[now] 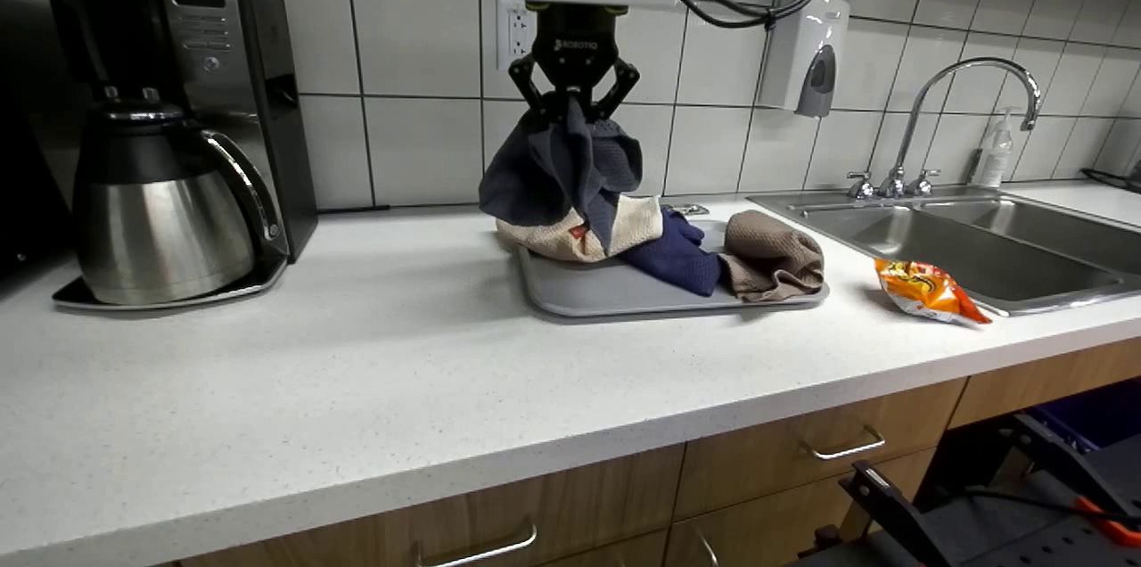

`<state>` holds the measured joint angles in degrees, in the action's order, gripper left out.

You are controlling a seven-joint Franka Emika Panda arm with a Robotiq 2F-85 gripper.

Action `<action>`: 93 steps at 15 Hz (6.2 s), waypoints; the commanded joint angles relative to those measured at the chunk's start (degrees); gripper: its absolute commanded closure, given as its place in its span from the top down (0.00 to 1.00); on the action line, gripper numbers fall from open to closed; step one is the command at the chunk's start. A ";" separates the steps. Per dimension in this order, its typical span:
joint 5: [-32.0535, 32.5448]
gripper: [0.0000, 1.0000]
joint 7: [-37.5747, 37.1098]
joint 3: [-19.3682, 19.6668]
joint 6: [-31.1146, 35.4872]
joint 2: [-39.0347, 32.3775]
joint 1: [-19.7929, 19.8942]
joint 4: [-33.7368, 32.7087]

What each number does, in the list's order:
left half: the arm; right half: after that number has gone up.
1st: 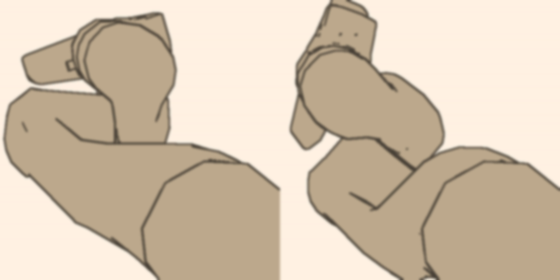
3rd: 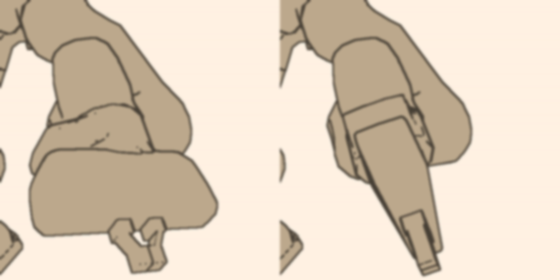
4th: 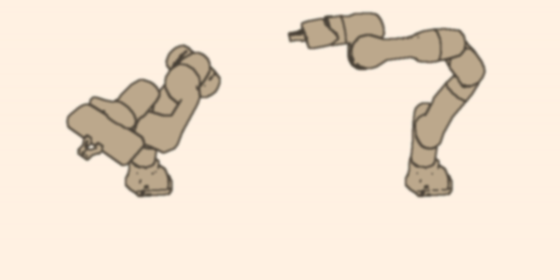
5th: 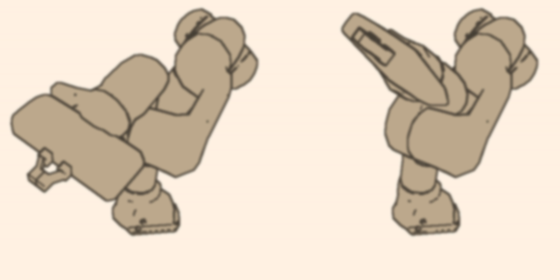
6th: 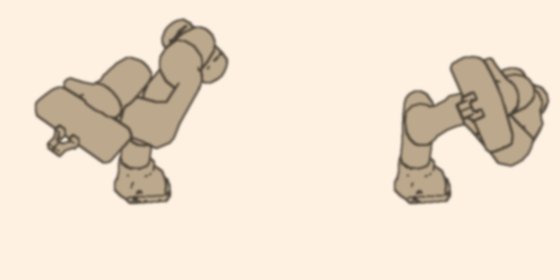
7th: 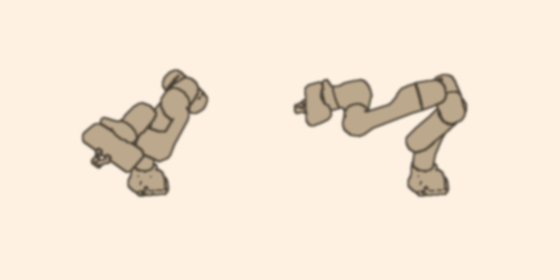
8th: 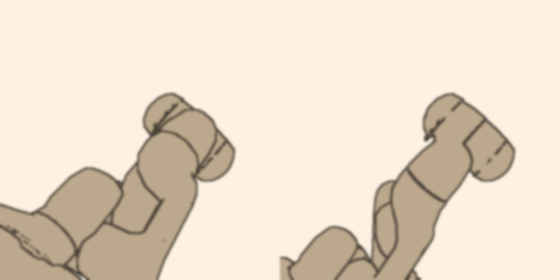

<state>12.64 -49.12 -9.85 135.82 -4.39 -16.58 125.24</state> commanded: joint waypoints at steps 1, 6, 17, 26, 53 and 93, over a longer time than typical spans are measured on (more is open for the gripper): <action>-0.93 0.03 0.32 -2.62 -3.21 -0.39 -1.03 -2.69; 0.45 0.03 -1.40 -5.00 -4.91 -4.05 -3.82 -7.59; 0.92 0.03 -0.98 -4.77 -11.30 -16.88 -11.51 -21.09; 0.50 0.03 -1.06 -2.64 -14.14 -24.84 -15.30 -28.19; -0.03 1.00 0.28 2.23 -13.06 -20.62 -15.00 -26.53; -0.08 1.00 12.21 10.83 -5.28 -30.84 -0.76 -30.45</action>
<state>12.77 -37.99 0.41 131.88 -32.29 -17.28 99.32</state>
